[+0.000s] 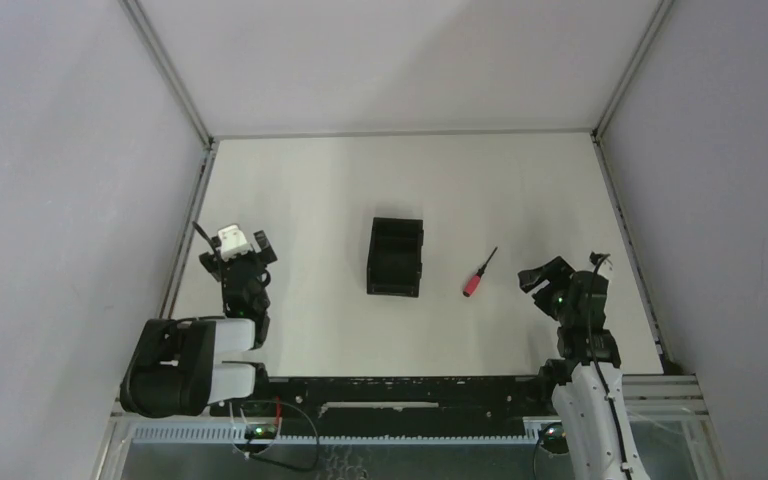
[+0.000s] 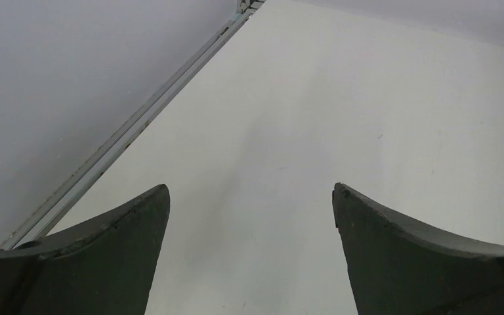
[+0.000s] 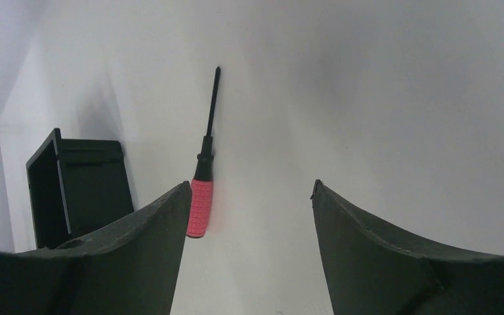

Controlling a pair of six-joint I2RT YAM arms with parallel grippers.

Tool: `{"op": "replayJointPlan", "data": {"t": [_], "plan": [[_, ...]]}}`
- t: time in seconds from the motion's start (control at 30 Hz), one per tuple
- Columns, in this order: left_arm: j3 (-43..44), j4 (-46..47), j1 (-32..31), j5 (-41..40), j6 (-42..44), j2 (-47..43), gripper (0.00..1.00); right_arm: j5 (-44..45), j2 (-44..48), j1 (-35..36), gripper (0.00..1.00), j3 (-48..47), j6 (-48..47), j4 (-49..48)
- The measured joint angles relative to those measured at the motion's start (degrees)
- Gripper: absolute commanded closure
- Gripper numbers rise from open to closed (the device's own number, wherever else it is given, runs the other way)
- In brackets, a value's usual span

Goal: Put the screwdriver in the bin

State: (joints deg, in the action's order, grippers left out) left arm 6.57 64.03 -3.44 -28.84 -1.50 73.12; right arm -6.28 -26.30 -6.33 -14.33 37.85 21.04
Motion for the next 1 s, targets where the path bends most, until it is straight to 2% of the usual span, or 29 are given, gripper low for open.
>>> {"op": "replayJointPlan", "data": {"t": [0.2,0.37,0.47,0.57,0.7,1.0], "plan": [[0.0,0.0,0.0,0.0,0.0,0.0,0.02,0.7,-1.2,1.8,0.29,-2.1,0.2,3.2],[0.0,0.0,0.0,0.0,0.0,0.0,0.02,7.5,-8.3,11.7,0.18,-14.3,-0.2,7.5],[0.0,0.0,0.0,0.0,0.0,0.0,0.02,14.3,-16.3,20.0,0.15,-23.4,-0.9,9.9],[0.0,0.0,0.0,0.0,0.0,0.0,0.01,18.8,-26.6,25.3,0.16,-31.7,-1.8,12.2],[0.0,0.0,0.0,0.0,0.0,0.0,0.02,19.8,-38.6,27.0,0.19,-36.7,-2.5,13.5],[0.0,0.1,0.0,0.0,0.0,0.0,0.02,14.9,-58.4,29.2,0.28,-38.5,-3.3,14.3]]}}
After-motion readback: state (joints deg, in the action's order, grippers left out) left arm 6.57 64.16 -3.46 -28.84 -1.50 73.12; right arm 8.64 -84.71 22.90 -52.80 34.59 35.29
